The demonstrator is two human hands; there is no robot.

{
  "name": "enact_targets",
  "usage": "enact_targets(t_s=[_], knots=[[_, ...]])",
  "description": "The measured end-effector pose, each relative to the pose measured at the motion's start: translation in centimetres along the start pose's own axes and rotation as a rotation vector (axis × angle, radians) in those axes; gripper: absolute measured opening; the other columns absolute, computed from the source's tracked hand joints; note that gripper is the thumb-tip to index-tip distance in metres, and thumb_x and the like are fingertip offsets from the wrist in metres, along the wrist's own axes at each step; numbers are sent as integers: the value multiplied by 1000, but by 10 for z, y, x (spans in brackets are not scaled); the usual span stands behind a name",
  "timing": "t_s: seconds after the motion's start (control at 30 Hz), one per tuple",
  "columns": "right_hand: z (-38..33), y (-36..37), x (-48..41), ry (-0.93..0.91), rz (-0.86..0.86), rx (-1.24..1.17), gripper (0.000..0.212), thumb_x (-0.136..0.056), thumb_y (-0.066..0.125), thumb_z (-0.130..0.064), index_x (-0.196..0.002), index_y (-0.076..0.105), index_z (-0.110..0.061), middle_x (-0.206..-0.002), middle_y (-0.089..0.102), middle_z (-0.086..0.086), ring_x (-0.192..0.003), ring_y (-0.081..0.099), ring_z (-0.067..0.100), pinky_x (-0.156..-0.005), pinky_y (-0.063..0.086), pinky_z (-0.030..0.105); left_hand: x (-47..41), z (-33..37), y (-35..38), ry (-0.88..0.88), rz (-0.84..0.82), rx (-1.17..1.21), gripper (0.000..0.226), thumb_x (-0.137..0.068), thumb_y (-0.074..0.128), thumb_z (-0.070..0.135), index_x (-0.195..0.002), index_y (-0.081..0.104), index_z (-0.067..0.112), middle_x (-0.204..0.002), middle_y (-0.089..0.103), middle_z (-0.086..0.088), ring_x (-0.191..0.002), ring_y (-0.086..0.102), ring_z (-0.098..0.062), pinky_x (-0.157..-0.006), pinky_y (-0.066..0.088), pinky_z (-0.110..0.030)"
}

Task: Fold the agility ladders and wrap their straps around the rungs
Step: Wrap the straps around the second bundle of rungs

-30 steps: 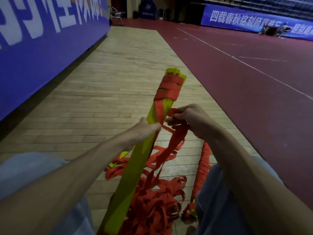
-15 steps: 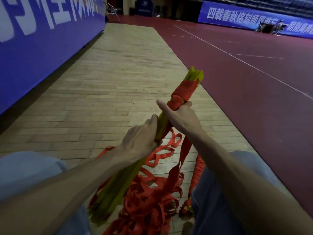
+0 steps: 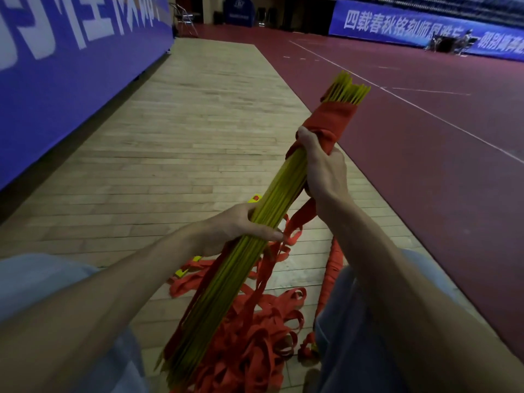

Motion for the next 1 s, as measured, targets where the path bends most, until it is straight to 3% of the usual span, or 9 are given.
enact_targets(t_s=[0.07, 0.17, 0.27, 0.37, 0.5, 0.6, 0.7, 0.8, 1.0], knots=[[-7, 2, 5, -25, -94, -79, 30, -90, 62, -49, -82, 63, -20, -64, 67, -6, -57, 64, 9, -53, 48, 24, 2, 0, 0, -14, -72, 46, 61, -67, 78, 16, -121, 54, 1, -93, 60, -21, -73, 65, -22, -63, 57, -34], [-12, 7, 8, -50, -217, -104, 33, -93, 59, -49, -81, 63, -18, -70, 65, 3, -65, 63, 23, -60, 48, 34, 1, 3, -1, 10, -43, 33, 53, -66, 80, 13, -110, 56, -4, -77, 61, -11, -66, 65, -23, -61, 56, -35], [-11, 7, 6, -73, -290, -22, 44, -95, 53, -53, -81, 59, -12, -63, 53, 5, -47, 49, 17, -44, 38, 25, 0, -1, -5, -13, -8, 44, 44, -65, 81, 12, -100, 57, 2, -71, 57, -7, -63, 61, -23, -61, 55, -36], [-4, 5, 0, -40, -344, -2, 49, -95, 51, -55, -85, 56, -8, -60, 48, 5, -43, 47, 15, -41, 37, 24, 1, 3, -9, -25, 45, 19, 44, -67, 83, 11, -101, 59, 0, -68, 57, -4, -63, 60, -22, -61, 53, -34], [4, 6, -1, -18, -428, 141, 52, -97, 48, -54, -90, 60, -4, -67, 56, 6, -46, 51, 16, -43, 43, 26, 1, 5, -26, -45, 346, -178, 37, -71, 86, 15, -98, 64, -1, -81, 66, -13, -79, 67, -30, -76, 57, -43], [14, 13, 4, 27, -501, 296, 57, -96, 52, -52, -103, 64, 3, -70, 60, 7, -50, 55, 15, -48, 49, 24, 4, 6, -39, -56, 578, -426, 56, -68, 87, 30, -113, 60, 12, -97, 68, -6, -87, 67, -24, -80, 57, -42], [20, 18, 7, 76, -468, 302, 44, -93, 59, -50, -93, 64, -7, -68, 53, 1, -47, 52, 10, -47, 48, 22, 9, 7, -30, -84, 596, -684, 83, -67, 87, 45, -131, 44, 14, -102, 57, 2, -89, 57, -18, -63, 44, -27], [24, 19, 10, 118, -391, 234, 37, -85, 67, -55, -79, 58, -19, -66, 45, -1, -45, 42, 9, -42, 42, 21, 9, 7, -13, -58, 550, -909, 93, -63, 85, 56, -131, 37, 14, -96, 55, 0, -87, 59, -23, -64, 47, -32], [39, 16, 11, 163, -202, 213, 50, -75, 69, -67, -71, 61, -18, -55, 53, -3, -43, 50, 12, -50, 45, 28, 12, 2, 3, -65, 466, -894, 99, -62, 85, 55, -133, 32, 10, -105, 59, -8, -93, 62, -27, -68, 50, -37]])
Point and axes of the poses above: each hand's wrist, its own x-axis away from the middle knuckle, its own y-axis out of the palm, z = x × y, the point moved 6 cm from there along -x, towards the middle knuckle
